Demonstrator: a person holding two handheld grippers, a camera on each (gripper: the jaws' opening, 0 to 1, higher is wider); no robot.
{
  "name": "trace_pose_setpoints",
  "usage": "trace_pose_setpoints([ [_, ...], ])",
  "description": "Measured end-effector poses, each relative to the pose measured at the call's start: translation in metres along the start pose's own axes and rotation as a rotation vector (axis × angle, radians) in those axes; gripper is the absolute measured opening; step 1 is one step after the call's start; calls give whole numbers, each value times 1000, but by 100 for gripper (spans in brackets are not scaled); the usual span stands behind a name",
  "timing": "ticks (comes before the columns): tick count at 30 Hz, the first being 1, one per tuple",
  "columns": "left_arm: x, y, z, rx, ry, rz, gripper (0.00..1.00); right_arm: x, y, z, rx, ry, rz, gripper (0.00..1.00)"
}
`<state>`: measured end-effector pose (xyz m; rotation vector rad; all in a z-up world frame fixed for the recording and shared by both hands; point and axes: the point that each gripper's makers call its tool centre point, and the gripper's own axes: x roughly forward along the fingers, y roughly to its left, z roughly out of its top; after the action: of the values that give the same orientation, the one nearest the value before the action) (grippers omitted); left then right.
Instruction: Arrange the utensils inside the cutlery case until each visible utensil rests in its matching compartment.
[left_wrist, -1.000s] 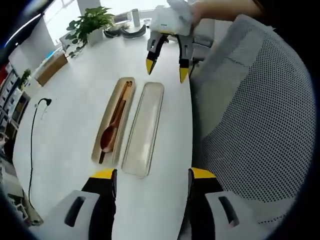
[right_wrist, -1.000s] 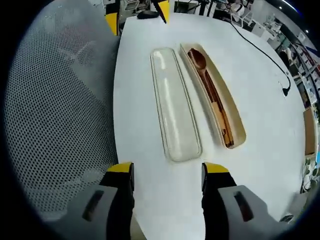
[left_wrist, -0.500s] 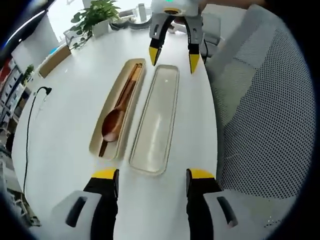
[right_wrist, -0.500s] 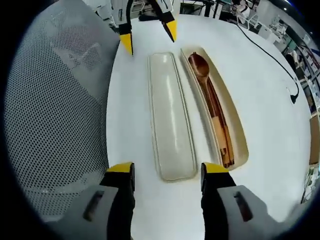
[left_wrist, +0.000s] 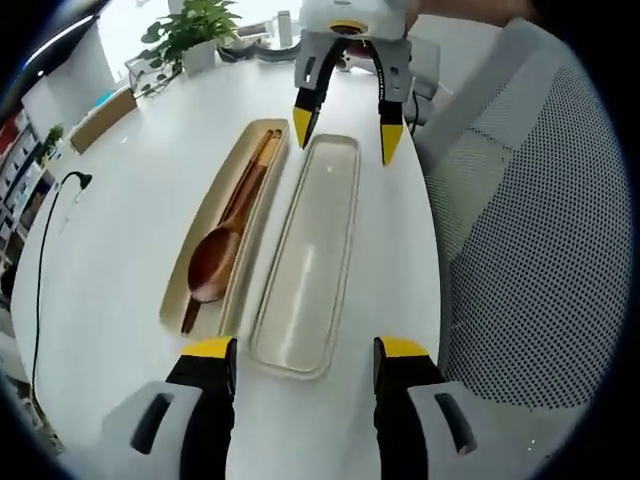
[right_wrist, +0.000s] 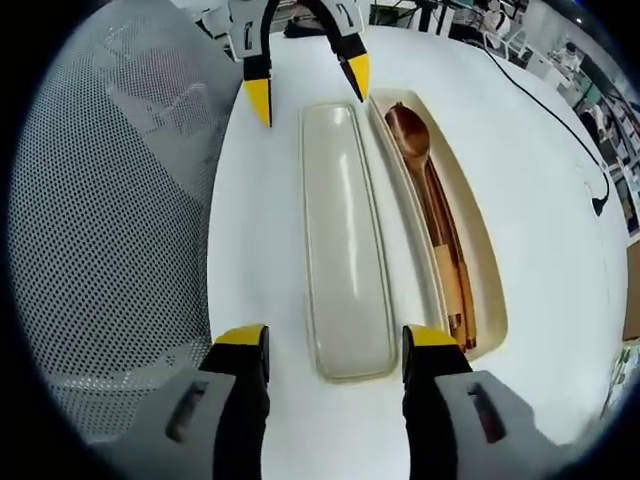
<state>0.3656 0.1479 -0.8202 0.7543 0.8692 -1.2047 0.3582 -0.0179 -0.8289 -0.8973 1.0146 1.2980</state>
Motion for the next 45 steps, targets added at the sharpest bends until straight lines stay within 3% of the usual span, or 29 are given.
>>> trace_pose_setpoints([
  [4,3,-3,-2,4,19,-7,56,2,-4,1,-13,8,0,52],
  [6,5,1,-1,1,21,18,55,3,-7,2,-17,9,-6,51],
  [15,7,0,-2,-23,-5,6,53,4,-12,5,-22,8,-22,46],
  [18,8,-2,-2,-64,-8,-7,50,6,-5,8,-47,34,-15,40],
  [21,8,-3,0,-36,-14,-9,48,6,0,9,-134,88,-6,35],
  [30,9,-9,2,-3,-7,-24,40,8,0,10,-112,154,-8,36],
  [38,8,-9,3,19,4,-18,39,8,2,11,-96,155,-13,37],
  [45,9,-9,4,20,20,-9,39,10,2,12,-110,218,-13,36],
])
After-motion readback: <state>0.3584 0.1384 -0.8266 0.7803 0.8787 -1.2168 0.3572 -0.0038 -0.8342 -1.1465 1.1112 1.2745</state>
